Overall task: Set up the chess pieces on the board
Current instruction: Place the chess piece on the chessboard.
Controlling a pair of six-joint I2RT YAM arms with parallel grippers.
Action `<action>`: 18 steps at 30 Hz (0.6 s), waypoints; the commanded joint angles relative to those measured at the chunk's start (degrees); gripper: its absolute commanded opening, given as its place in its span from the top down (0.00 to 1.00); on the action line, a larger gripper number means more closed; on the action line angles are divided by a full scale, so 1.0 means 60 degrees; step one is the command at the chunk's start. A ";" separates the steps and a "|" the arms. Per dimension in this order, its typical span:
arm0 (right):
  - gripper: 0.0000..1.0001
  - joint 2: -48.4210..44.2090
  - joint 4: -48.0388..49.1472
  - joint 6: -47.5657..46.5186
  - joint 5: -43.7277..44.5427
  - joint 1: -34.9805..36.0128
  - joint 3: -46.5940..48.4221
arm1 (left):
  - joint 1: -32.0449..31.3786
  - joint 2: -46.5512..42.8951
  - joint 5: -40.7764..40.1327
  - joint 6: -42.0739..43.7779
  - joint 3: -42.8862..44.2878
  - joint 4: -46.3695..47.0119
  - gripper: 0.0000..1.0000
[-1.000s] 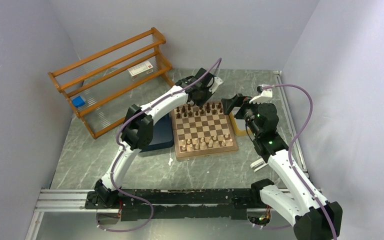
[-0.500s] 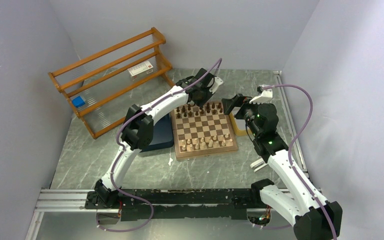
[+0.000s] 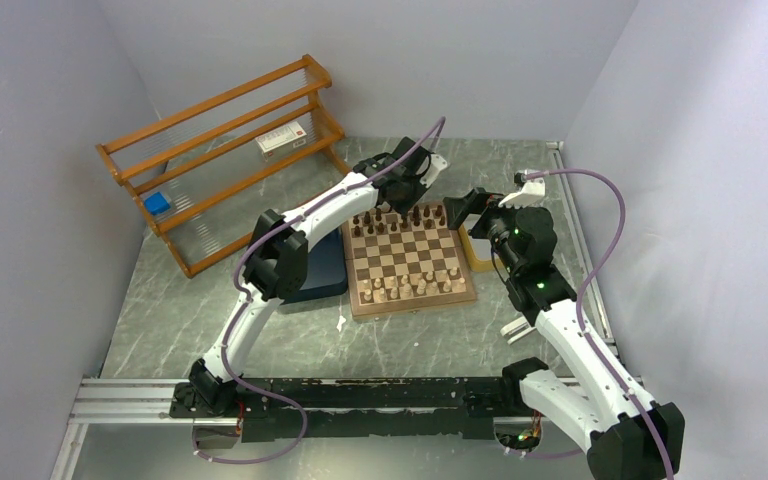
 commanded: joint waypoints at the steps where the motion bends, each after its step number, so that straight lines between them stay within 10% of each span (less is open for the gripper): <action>1: 0.00 -0.0186 0.0128 -0.0130 0.0175 0.0005 -0.0084 | -0.0118 0.0196 -0.0163 -0.0085 0.0284 0.0117 0.83; 18: 0.00 -0.0098 0.0172 -0.0071 0.0118 0.0005 -0.0114 | -0.0110 0.0116 -0.0384 -0.0025 0.0340 0.0140 0.73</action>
